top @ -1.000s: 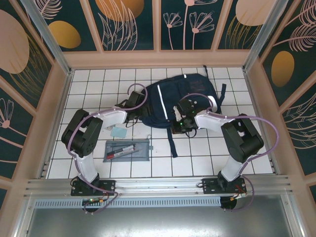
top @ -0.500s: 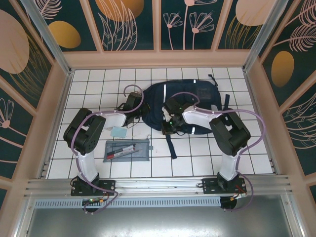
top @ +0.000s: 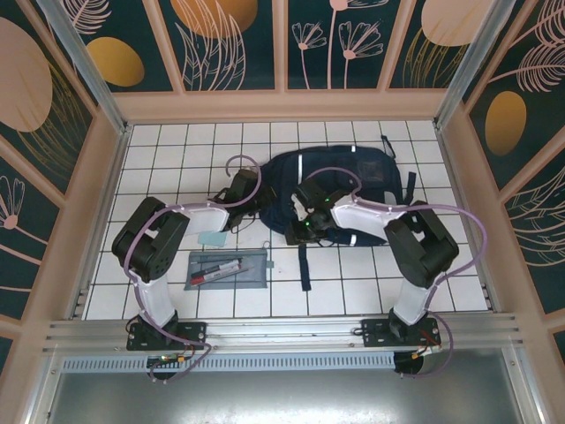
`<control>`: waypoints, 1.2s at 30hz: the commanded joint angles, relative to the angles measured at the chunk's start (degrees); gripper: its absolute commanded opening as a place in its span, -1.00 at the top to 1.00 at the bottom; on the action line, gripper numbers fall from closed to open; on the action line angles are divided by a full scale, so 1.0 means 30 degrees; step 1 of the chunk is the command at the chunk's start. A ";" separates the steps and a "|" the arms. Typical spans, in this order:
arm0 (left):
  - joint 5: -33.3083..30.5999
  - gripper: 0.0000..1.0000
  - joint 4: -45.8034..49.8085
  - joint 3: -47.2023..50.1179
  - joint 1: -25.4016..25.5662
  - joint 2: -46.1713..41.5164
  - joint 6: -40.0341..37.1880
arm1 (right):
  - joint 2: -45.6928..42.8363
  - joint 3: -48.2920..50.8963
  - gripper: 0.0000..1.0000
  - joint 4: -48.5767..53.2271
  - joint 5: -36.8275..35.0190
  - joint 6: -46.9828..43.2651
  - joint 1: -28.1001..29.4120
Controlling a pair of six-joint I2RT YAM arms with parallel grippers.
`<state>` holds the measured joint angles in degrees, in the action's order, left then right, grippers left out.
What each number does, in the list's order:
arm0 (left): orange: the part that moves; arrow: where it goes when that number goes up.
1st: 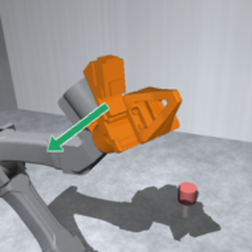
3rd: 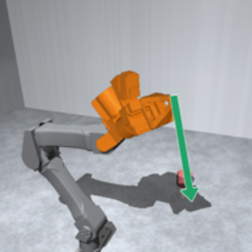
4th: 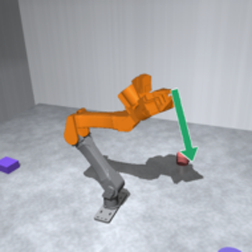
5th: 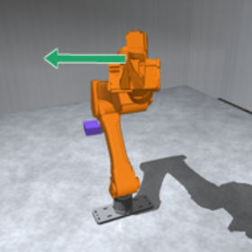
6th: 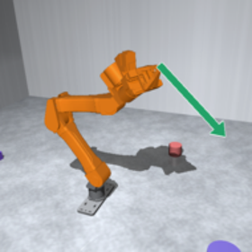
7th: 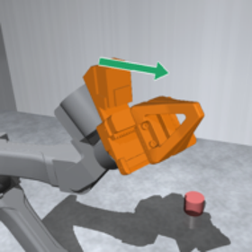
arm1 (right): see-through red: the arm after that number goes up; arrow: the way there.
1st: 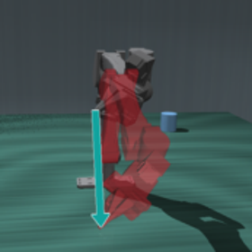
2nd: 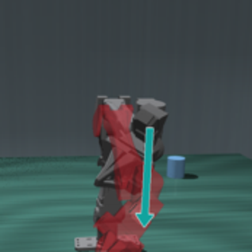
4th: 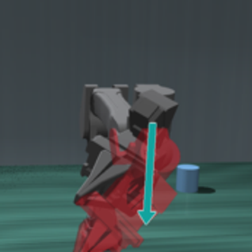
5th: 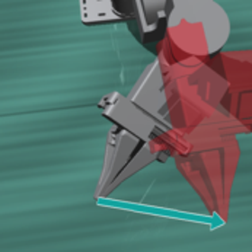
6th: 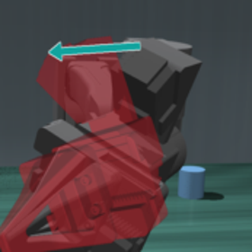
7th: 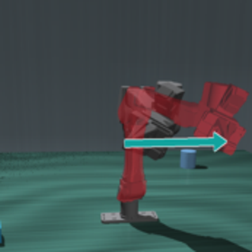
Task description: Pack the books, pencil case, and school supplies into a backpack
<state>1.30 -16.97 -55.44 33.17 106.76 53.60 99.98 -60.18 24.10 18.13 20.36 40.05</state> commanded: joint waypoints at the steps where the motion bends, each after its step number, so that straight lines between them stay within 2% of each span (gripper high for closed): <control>1: 0.1327 0.37 0.0883 -0.1820 0.0423 0.0415 -0.0068 | -0.2226 0.1208 -0.20 -0.2701 -0.0287 0.0862 -0.0838; 2: 0.1155 0.31 0.0914 -0.2261 0.0279 0.0643 -0.0162 | -0.2787 0.1542 -0.38 -0.2740 -0.0138 0.1149 -0.1090; 4: 0.0701 0.26 0.0966 -0.3137 0.0060 0.1103 -0.0594 | -0.3662 0.2018 -0.44 -0.2740 0.0125 0.1516 -0.1441; 11: 0.0062 -0.06 0.2528 -0.7169 -0.0958 0.2987 -0.2076 | -0.7012 0.2306 -0.46 -0.0967 0.0666 0.2003 -0.2567; 14: -0.0553 -0.31 0.4079 -0.8807 -0.1093 0.3034 -0.3447 | -0.8143 0.2505 -0.45 -0.0960 0.0543 0.2275 -0.3408; 16: -0.0506 -0.36 0.5326 -0.9629 -0.1097 0.2811 -0.4886 | -0.8479 0.2787 -0.44 -0.1033 -0.0453 0.2510 -0.3925; 20: 0.1178 -0.29 0.7386 -0.9178 -0.1092 0.1133 -0.6615 | -0.7800 0.3262 -0.40 -0.0901 -0.4013 0.2524 -0.4292; 24: 0.3234 -0.20 0.7178 -0.5493 -0.0802 -0.2044 -0.6363 | -0.6259 0.3844 -0.33 -0.2124 -0.4425 0.2766 -0.4460; 28: 0.4177 -0.15 0.6080 -0.2029 0.0600 -0.4522 -0.5503 | -0.5208 0.4436 -0.28 -0.3415 -0.4696 0.3417 -0.4884; 31: 0.4178 -0.10 0.5217 -0.0988 0.2363 -0.4486 -0.5221 | -0.3894 0.4543 -0.17 -0.4542 -0.4716 0.3666 -0.5030; 33: 0.4520 -0.06 0.4609 -0.0803 0.3310 -0.3648 -0.4994 | -0.2633 0.4380 -0.08 -0.5668 -0.3992 0.3922 -0.5016; 36: 0.3957 -0.01 0.4627 -0.1021 0.4286 -0.2193 -0.5080 | -0.1059 0.3773 0.05 -0.7239 -0.3188 0.4726 -0.5053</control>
<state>13.10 -1.06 -58.78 44.40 96.33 37.78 91.26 -47.81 10.24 7.51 31.48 25.43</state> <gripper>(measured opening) 0.513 0.491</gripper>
